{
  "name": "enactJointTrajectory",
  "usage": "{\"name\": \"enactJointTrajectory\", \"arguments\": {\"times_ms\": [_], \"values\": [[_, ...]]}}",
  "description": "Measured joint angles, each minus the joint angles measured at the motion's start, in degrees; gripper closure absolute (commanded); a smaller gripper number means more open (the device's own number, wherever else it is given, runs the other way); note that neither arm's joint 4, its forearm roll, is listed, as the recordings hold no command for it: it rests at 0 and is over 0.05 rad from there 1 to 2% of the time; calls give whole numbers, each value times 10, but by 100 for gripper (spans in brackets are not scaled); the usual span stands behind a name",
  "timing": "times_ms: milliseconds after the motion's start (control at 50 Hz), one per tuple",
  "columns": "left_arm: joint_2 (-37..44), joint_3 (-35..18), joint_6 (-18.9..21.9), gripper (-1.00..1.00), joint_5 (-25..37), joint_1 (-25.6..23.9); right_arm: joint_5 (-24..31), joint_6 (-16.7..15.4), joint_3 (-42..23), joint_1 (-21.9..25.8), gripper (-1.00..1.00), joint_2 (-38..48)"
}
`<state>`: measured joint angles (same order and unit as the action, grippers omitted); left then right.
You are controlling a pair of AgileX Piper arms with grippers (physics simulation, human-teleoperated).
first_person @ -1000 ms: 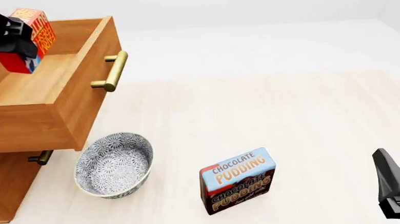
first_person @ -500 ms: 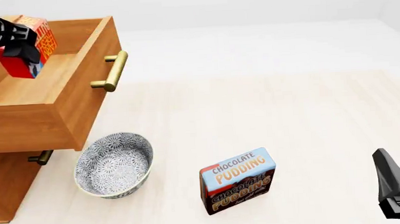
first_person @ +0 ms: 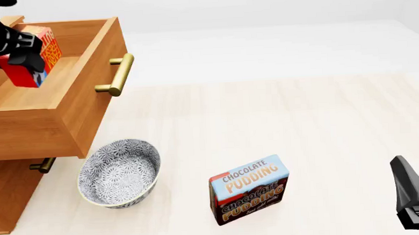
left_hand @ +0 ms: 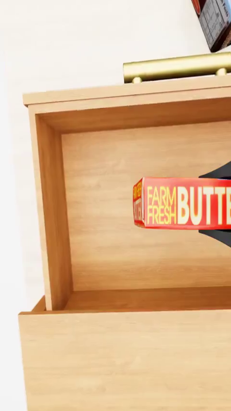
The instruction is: Put the butter at the back in the top drawer of the cabinet and close it.
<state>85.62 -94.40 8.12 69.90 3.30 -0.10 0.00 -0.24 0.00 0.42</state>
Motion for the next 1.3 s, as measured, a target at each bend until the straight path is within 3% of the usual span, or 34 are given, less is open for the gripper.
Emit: {"name": "enactJointTrajectory", "arguments": {"times_ms": [1300], "values": [[25, 17, 4, 100, 0, 21, 0, 0, 0, 0, -100, 0]]}}
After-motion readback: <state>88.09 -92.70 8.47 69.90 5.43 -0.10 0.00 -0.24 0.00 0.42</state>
